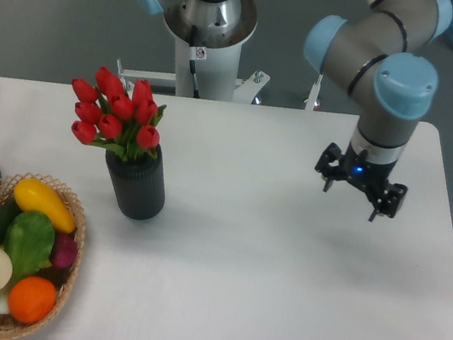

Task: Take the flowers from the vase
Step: 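Move the open gripper across the table toward the black vase, then lower the gripper onto the red tulip stems above the vase rim, then close the gripper around the tulip stems, then lift the tulip bunch straight up out of the black vase, then carry the held tulips away from the vase over the open table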

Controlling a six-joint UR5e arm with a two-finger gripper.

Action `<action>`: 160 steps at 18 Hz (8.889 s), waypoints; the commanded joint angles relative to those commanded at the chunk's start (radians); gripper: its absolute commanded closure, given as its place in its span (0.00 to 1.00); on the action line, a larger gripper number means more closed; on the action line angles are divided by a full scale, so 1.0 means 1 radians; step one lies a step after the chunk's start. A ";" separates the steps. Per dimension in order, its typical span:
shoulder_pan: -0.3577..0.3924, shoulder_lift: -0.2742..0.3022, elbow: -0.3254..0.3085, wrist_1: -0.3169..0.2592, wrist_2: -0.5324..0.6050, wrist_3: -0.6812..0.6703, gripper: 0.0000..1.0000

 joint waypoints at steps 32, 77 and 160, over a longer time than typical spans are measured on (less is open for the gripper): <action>-0.147 0.186 -0.150 0.159 -0.235 -0.157 0.00; -0.129 0.333 -0.474 -0.051 -0.900 0.380 0.64; 0.170 0.190 0.048 -0.094 -0.577 0.064 0.89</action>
